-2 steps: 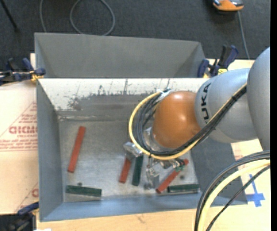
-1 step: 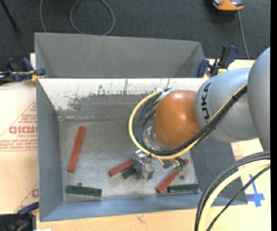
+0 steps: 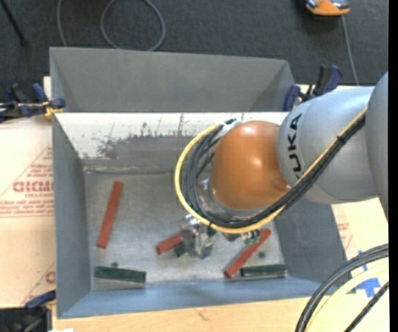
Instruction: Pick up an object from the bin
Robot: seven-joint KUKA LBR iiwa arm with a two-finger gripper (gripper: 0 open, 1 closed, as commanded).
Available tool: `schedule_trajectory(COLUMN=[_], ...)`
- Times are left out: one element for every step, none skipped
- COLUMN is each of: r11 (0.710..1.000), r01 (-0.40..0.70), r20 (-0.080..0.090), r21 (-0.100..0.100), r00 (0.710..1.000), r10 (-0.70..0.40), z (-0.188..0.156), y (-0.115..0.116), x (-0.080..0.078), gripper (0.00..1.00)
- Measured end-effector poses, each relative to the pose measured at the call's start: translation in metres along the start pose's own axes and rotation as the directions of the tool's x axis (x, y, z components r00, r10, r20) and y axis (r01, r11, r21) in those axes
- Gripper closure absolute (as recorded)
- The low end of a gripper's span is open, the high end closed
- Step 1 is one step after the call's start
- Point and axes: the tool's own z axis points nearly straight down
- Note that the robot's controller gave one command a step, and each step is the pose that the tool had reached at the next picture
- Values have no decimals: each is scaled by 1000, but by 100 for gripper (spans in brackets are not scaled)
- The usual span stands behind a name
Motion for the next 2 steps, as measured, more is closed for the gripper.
schedule_trajectory(r11=[999,1000], r01=[32,14], r20=[1,0], r21=[2,6], r00=[999,1000], r10=[-32,-14], z=[-72,-125], y=[25,-28], x=[3,31], gripper=[100,100])
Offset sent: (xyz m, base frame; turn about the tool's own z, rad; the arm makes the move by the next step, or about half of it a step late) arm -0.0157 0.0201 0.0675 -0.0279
